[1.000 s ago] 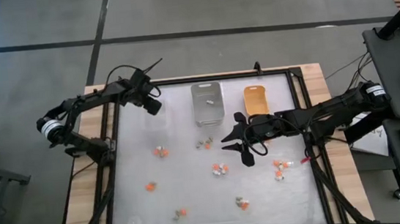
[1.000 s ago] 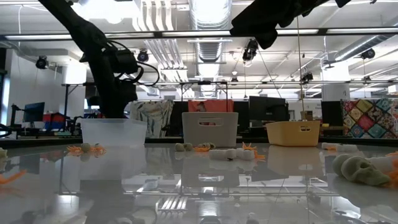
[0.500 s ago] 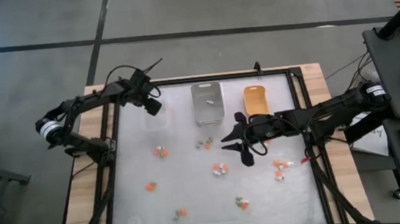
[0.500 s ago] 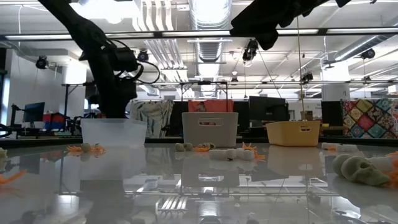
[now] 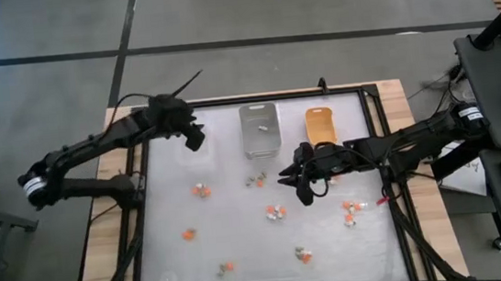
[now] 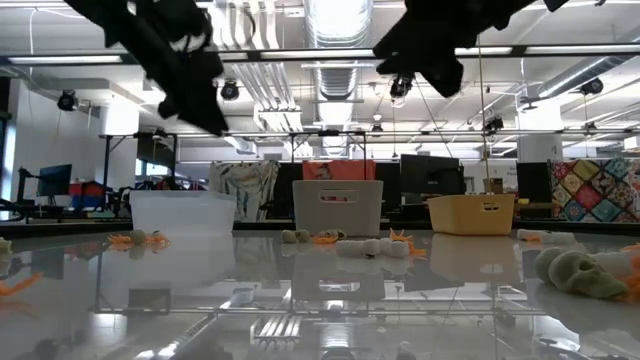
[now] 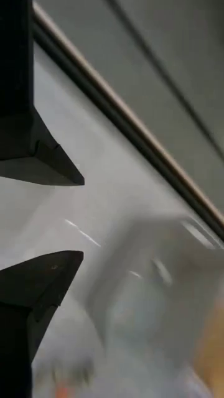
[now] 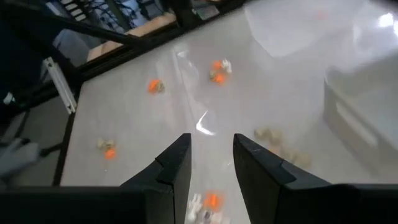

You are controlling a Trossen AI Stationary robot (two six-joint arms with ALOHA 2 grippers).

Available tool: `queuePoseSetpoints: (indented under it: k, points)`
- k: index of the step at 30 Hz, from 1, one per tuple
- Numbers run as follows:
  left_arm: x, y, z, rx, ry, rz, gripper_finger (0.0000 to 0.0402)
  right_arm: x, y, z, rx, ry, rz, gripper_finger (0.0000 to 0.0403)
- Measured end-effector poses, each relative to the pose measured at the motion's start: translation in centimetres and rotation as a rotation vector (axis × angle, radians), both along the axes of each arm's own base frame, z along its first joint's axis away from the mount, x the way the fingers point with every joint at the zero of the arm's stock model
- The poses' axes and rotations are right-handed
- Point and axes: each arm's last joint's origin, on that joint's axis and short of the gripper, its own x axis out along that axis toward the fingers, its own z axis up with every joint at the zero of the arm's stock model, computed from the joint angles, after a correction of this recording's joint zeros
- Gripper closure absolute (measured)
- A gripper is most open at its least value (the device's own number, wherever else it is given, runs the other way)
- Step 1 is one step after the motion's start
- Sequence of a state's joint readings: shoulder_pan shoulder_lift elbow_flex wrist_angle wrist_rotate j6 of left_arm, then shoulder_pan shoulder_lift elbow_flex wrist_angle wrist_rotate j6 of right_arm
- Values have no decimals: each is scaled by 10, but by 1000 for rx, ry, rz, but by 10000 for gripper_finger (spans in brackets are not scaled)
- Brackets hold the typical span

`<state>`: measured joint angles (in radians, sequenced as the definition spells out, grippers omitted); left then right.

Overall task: Sort Halloween decoration
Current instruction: Put the orange spider toy into the transparent white bin

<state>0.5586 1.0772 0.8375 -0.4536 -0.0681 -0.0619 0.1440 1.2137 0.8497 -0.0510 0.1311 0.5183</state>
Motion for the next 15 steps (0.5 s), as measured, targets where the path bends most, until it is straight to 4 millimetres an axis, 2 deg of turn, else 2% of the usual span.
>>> queuePoseSetpoints:
  k: [7, 11, 15]
  points:
    - [3, -53, 32, 76, -234, -215, 237, -9, 4, -13, 155, 157, -95, 294]
    - [7, -81, 35, 92, -369, -346, 237, -13, 12, -16, 236, 207, -123, 294]
    - [11, -104, 28, 87, -458, -457, 237, -17, 21, -18, 331, 249, -114, 294]
